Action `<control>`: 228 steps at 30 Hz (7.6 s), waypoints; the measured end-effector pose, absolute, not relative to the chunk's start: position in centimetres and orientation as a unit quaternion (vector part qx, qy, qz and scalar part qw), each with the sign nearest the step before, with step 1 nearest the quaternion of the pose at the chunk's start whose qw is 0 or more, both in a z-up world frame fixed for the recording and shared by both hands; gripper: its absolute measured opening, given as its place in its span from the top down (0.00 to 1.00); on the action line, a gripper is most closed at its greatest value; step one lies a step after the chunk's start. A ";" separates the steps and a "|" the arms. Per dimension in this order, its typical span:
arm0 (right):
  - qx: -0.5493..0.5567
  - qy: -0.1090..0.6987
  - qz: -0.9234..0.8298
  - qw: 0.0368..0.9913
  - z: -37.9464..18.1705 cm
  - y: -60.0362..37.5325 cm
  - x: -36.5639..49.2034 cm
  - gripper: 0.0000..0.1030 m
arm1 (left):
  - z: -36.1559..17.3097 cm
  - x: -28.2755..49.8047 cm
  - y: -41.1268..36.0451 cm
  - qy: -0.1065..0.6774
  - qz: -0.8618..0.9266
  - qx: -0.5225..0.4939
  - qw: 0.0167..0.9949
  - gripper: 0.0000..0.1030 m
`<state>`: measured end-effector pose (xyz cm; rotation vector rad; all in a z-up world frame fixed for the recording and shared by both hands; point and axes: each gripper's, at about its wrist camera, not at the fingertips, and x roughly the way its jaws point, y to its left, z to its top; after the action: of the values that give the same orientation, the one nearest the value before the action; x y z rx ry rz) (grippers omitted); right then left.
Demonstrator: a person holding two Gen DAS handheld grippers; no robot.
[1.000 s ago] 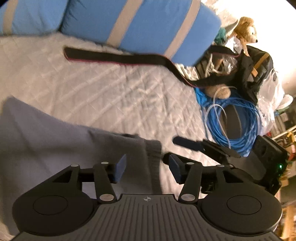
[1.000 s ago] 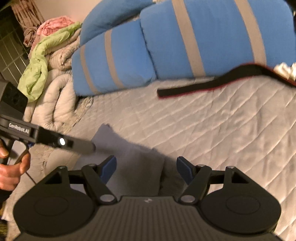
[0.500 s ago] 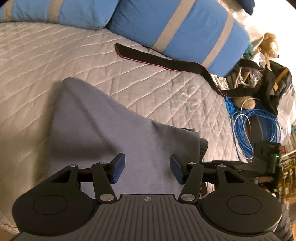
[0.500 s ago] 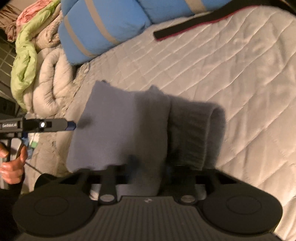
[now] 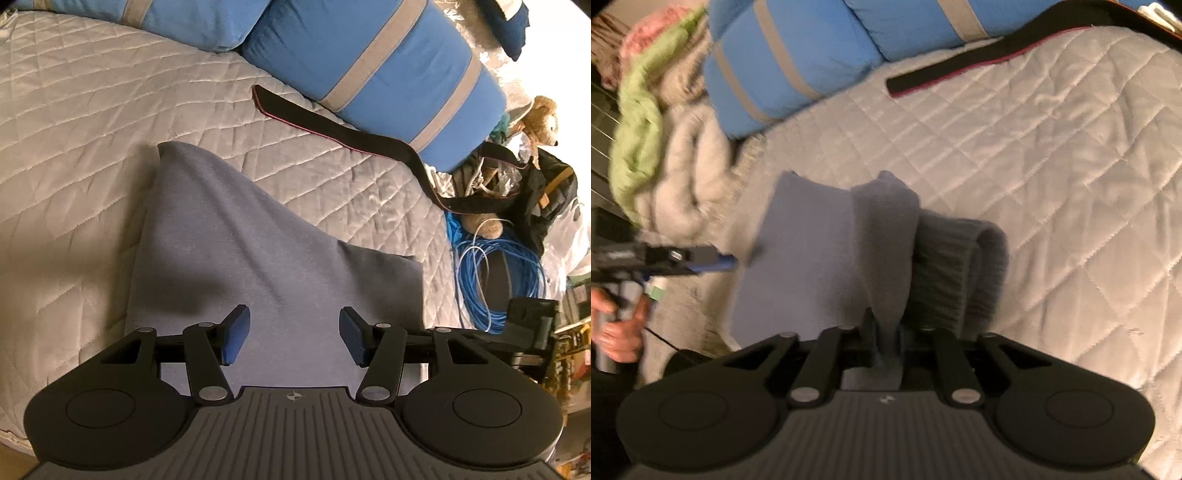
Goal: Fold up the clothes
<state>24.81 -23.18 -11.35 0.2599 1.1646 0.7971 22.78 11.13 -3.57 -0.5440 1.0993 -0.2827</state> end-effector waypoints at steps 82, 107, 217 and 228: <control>-0.142 0.370 0.287 0.872 -9.7 -18.1 22.3 0.75 | -7.1 25.5 15.9 0.341 -0.115 -0.118 0.926 0.47; -0.120 0.415 0.403 0.807 -8.0 -20.3 18.2 0.68 | -7.6 21.0 12.8 0.433 -0.134 0.016 0.891 0.57; 0.275 0.576 0.319 0.701 -15.5 -26.0 28.1 0.00 | -13.6 24.9 22.4 0.473 -0.201 -0.398 0.760 0.24; 0.305 0.584 0.330 0.676 -16.7 -26.3 27.7 0.00 | -14.5 25.1 22.4 0.483 -0.227 -0.419 0.735 0.23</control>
<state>27.66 -26.27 -16.71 0.6862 1.3126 0.7427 25.06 22.41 -14.48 -0.9204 1.0624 -0.4992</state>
